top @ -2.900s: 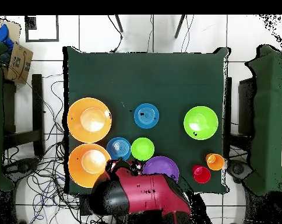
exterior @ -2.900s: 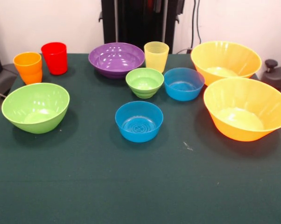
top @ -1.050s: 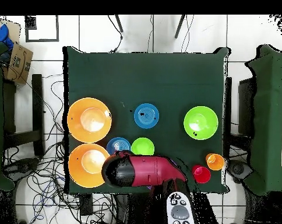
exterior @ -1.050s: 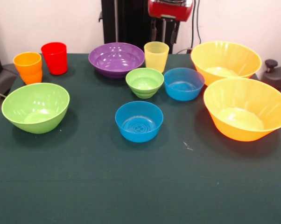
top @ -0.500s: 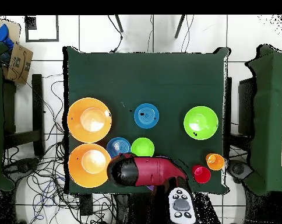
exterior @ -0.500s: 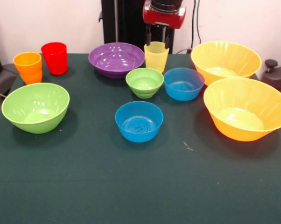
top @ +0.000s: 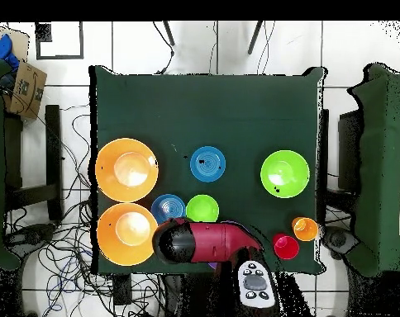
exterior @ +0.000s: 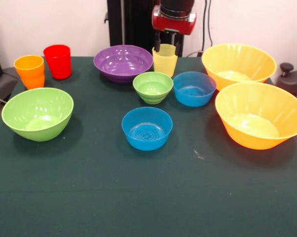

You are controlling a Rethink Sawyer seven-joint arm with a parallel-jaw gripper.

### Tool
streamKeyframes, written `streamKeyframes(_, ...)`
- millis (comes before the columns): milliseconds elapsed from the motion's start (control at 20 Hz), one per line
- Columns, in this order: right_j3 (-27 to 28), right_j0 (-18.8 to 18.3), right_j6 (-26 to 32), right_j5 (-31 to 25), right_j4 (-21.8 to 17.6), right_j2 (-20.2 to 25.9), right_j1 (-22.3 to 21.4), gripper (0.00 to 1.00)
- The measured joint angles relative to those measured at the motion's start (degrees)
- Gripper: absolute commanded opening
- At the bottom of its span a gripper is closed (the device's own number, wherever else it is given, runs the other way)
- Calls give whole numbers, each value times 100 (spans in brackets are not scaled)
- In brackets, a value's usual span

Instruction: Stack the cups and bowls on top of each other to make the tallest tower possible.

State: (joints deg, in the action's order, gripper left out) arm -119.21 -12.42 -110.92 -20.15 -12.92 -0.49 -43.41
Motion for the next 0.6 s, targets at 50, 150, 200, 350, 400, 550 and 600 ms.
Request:
streamKeyframes(50, 0, 5, 0, 0, 0, 0, 9, 100)
streamKeyframes(150, 0, 24, 0, 0, 17, 1, 40, 100)
streamKeyframes(200, 0, 34, 0, 0, 33, 1, 54, 100)
streamKeyframes(350, 0, 46, 0, 0, 83, 2, 69, 100)
streamKeyframes(400, 0, 52, 0, 0, 119, 2, 69, 100)
streamKeyframes(550, 0, 72, 0, 0, 148, 2, 69, 100)
streamKeyframes(600, 1, 79, 0, 0, 153, 2, 69, 100)
